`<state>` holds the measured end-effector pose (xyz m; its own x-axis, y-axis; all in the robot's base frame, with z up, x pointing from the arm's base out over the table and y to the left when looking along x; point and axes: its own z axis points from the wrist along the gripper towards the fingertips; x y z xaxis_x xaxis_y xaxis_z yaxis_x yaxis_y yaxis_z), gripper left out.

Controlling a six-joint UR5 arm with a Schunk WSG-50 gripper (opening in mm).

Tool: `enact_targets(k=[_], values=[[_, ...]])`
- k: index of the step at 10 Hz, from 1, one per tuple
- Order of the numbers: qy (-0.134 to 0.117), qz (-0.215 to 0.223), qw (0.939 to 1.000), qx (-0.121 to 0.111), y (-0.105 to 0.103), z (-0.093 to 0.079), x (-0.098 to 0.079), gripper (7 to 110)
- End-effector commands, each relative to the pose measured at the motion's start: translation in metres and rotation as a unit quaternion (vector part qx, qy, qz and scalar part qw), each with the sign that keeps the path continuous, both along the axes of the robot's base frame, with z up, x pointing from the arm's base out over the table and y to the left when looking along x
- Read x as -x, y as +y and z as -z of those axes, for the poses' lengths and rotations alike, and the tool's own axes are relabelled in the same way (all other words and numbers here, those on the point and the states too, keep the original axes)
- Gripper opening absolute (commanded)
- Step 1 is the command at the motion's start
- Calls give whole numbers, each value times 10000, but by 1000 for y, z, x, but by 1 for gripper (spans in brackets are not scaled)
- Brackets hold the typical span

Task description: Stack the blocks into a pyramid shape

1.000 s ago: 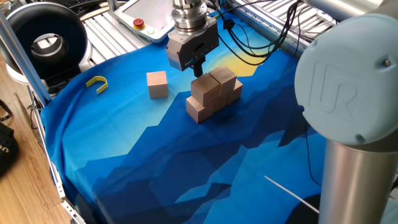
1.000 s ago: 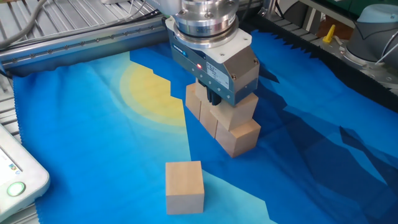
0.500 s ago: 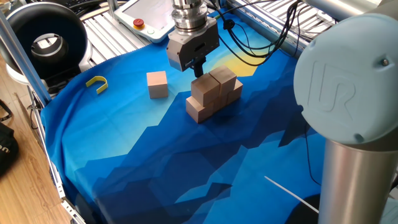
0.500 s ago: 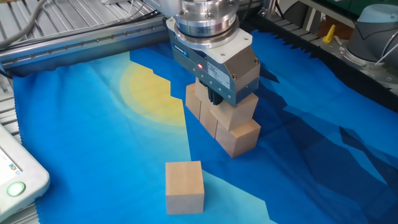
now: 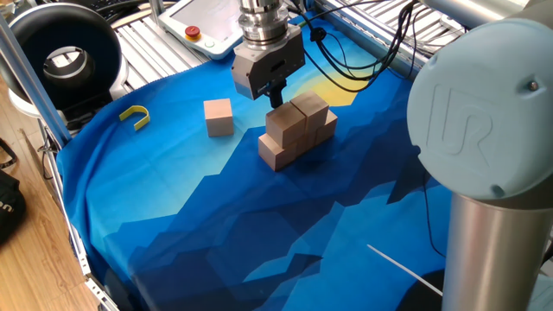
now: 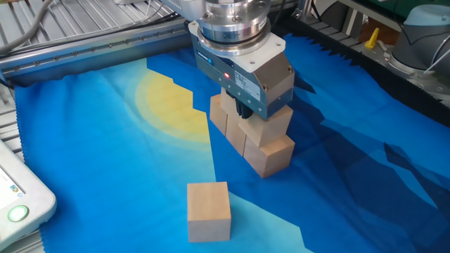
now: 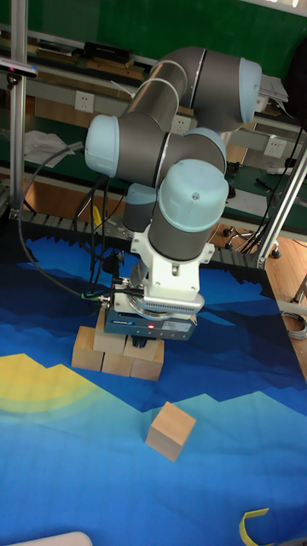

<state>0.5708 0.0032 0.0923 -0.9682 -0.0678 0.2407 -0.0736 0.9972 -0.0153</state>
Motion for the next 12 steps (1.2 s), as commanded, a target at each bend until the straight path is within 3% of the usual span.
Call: enact_targets(k=[1,12], values=[[-6,25,10000,-52,3,-1,-1,7],[-41,-110,9997,-230,14,-1,-4,7]])
